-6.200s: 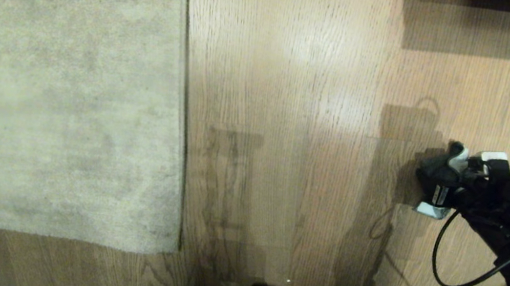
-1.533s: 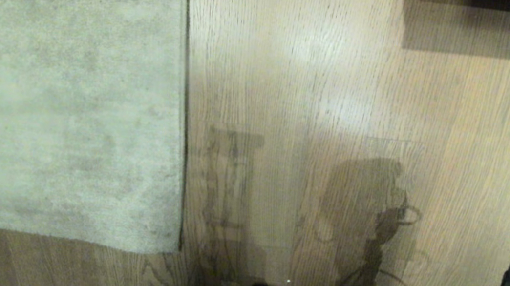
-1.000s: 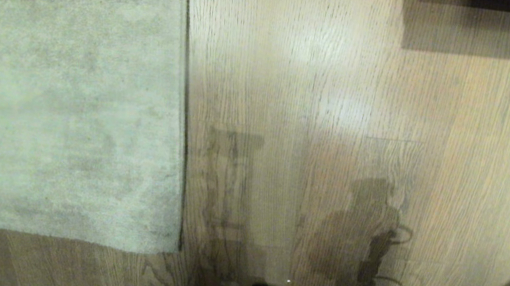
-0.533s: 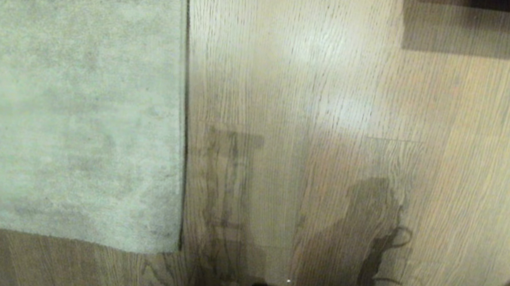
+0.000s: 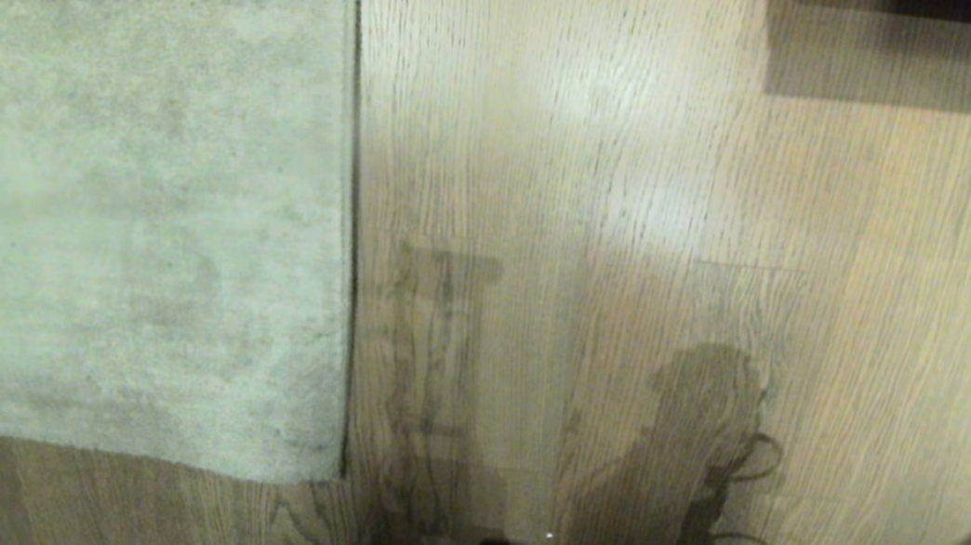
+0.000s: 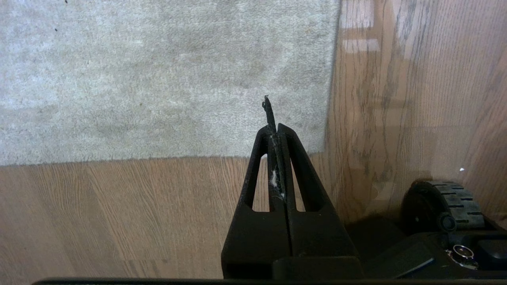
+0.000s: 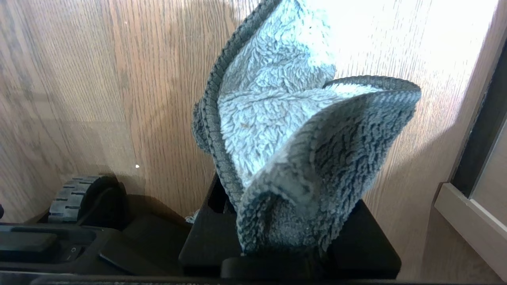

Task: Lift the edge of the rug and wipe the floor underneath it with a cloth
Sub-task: Lift up the carpet

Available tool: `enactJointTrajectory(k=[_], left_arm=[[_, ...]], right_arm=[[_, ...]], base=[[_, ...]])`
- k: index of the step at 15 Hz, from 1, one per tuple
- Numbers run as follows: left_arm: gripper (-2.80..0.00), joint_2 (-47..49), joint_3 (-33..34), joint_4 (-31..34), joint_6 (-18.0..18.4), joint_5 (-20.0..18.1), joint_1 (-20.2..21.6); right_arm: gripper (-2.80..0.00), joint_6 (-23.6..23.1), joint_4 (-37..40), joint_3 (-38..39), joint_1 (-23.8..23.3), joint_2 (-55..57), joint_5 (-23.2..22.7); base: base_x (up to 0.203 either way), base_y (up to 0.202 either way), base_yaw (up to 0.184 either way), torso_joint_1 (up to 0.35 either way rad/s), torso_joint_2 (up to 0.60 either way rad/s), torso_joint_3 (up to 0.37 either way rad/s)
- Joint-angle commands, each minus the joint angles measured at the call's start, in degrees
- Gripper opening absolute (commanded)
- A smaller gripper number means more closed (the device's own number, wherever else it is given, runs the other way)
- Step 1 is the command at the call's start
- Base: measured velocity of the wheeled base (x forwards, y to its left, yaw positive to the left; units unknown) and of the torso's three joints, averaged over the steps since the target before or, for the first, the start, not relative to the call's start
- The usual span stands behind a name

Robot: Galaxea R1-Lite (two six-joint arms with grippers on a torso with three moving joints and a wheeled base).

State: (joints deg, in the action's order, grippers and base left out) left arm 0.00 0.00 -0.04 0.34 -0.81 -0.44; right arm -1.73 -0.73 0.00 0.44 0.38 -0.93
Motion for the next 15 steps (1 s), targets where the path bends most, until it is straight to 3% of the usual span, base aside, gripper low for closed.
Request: enactJointTrajectory(k=[1, 15], left_arm=[[-2.80, 0.00, 0.00, -0.05, 0.01, 0.02, 0.00], [-2.80, 0.00, 0.00, -0.05, 0.01, 0.02, 0.00]], right_arm=[[-2.80, -0.03, -0.06, 0.00, 0.00, -0.29, -0.04], [-2.80, -0.03, -0.06, 0.00, 0.00, -0.29, -0.04]], base=[[0.000, 0.000, 0.000, 0.000, 0.00, 0.000], [0.000, 0.000, 0.000, 0.000, 0.00, 0.000]])
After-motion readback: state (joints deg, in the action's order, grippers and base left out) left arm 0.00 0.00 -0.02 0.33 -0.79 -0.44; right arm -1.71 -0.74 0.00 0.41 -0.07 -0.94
